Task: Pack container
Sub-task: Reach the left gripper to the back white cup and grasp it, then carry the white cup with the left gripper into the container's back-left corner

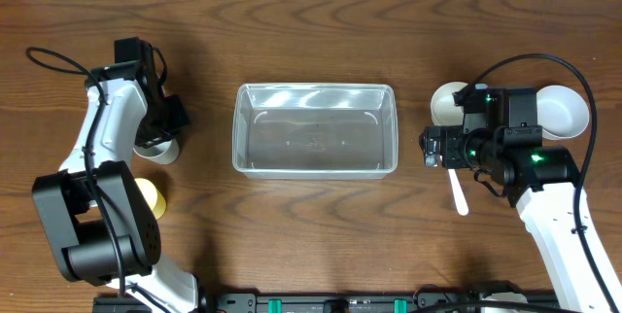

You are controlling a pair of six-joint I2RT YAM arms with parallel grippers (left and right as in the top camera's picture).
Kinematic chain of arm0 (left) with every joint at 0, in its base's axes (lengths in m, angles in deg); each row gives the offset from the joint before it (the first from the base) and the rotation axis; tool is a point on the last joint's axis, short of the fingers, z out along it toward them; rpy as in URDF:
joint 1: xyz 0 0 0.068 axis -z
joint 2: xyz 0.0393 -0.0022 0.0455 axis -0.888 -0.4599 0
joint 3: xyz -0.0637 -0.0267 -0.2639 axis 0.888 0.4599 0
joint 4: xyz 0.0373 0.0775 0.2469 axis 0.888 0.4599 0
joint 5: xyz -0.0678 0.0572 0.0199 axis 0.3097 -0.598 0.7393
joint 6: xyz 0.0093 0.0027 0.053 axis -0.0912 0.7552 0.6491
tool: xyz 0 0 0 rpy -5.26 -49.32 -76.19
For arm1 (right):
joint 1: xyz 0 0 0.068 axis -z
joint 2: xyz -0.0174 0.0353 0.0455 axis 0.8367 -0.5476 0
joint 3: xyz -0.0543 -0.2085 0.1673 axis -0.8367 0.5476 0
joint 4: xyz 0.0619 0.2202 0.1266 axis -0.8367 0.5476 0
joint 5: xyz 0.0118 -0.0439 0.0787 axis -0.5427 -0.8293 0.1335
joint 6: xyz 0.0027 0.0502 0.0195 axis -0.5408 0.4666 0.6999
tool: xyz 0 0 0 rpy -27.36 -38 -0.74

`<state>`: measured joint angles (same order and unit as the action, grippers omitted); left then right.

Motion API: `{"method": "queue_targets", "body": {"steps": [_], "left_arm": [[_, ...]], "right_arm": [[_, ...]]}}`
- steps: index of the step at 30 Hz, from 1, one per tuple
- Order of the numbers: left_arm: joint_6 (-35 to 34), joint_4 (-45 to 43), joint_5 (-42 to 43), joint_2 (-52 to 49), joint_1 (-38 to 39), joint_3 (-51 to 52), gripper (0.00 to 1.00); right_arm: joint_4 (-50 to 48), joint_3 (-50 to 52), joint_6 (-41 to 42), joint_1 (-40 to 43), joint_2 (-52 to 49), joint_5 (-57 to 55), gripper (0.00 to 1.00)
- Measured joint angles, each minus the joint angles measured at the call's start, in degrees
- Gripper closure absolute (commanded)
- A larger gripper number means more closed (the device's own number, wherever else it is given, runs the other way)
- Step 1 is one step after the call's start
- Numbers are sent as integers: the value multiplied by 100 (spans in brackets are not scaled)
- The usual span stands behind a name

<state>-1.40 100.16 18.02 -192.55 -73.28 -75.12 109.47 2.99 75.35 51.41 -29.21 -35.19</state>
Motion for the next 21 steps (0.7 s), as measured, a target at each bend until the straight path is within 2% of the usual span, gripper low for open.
{"method": "queue_targets", "body": {"steps": [9, 13, 17, 21], "left_arm": [[0, 15, 0, 0, 2, -2, 94], [7, 470, -2, 7, 131, -269, 94], [127, 1047, 2, 131, 619, -955, 94], [306, 1316, 4, 549, 1495, -1681, 94]], "right_arm": [[0, 0, 0, 0, 0, 0, 1], [0, 0, 0, 0, 0, 2, 1], [0, 0, 0, 0, 0, 2, 1], [0, 0, 0, 0, 0, 2, 1]]}}
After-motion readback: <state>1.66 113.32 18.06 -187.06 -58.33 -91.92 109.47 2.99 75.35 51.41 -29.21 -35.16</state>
